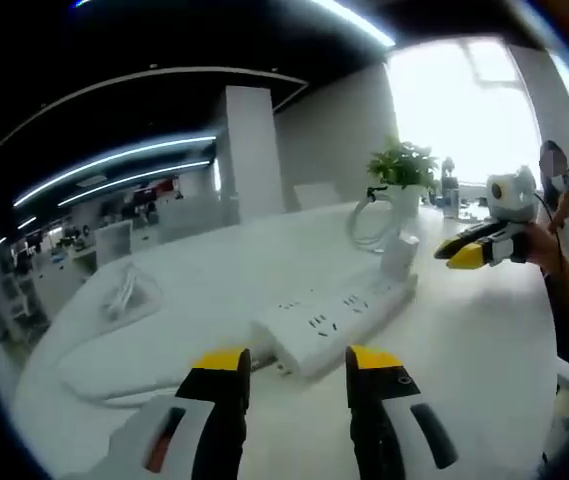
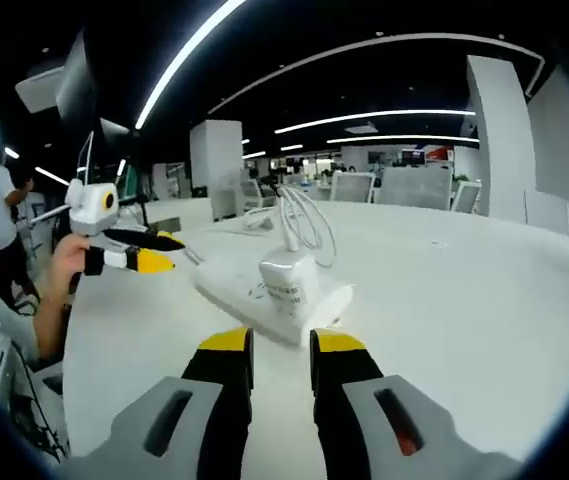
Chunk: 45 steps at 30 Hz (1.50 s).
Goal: Straighten the power strip on the desk, plug the charger into it
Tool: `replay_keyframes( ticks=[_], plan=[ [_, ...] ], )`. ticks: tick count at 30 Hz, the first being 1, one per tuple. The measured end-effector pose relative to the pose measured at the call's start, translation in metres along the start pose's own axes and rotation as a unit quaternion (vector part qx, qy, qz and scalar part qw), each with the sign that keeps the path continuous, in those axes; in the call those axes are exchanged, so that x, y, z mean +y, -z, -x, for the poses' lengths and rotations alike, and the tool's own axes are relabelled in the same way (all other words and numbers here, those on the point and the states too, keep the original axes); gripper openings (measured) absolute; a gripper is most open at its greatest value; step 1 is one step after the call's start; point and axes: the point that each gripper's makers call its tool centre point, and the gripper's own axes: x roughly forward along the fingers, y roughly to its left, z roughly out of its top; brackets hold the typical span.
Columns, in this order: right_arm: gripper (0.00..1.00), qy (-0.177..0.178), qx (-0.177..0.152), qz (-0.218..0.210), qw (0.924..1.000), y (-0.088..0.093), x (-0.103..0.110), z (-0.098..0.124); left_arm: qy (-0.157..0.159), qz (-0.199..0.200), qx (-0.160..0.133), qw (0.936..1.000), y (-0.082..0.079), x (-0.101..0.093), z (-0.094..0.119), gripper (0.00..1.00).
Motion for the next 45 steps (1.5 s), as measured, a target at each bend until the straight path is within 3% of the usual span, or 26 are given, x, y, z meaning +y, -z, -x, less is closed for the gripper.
replay_keyframes(
  ticks=[3,8,15,19,25,34,40,45],
  plan=[
    [0.21,0.005,0.004,-0.013,0.9999,0.002,0.010,0.005,-0.009,0.000,-0.008,0.9999,-0.002,-0.006,0.015,0.39],
    [0.23,0.044,0.019,0.014,0.9987,0.007,0.020,0.020,-0.042,-0.002,-0.019,0.9989,0.000,-0.016,0.041,0.40],
    [0.25,0.080,-0.002,0.028,0.9964,-0.002,0.040,0.050,-0.059,0.015,-0.033,0.9976,0.002,-0.034,0.075,0.40],
    [0.28,0.089,-0.025,0.069,0.9933,-0.009,0.056,0.065,-0.079,0.017,-0.042,0.9958,0.004,-0.037,0.093,0.41],
    [0.28,0.090,-0.035,0.068,0.9930,-0.003,0.075,0.083,-0.100,0.032,-0.046,0.9934,0.016,-0.040,0.116,0.42],
    [0.28,0.105,-0.061,0.061,0.9908,0.002,0.088,0.107,-0.128,0.035,-0.051,0.9898,0.021,-0.044,0.140,0.44],
    [0.28,0.114,-0.058,0.050,0.9905,0.008,0.087,0.113,-0.130,0.035,-0.063,0.9889,0.017,-0.049,0.147,0.45],
    [0.28,0.127,-0.055,0.048,0.9892,0.011,0.081,0.113,-0.135,0.031,-0.047,0.9893,0.024,-0.046,0.146,0.45]
  ],
)
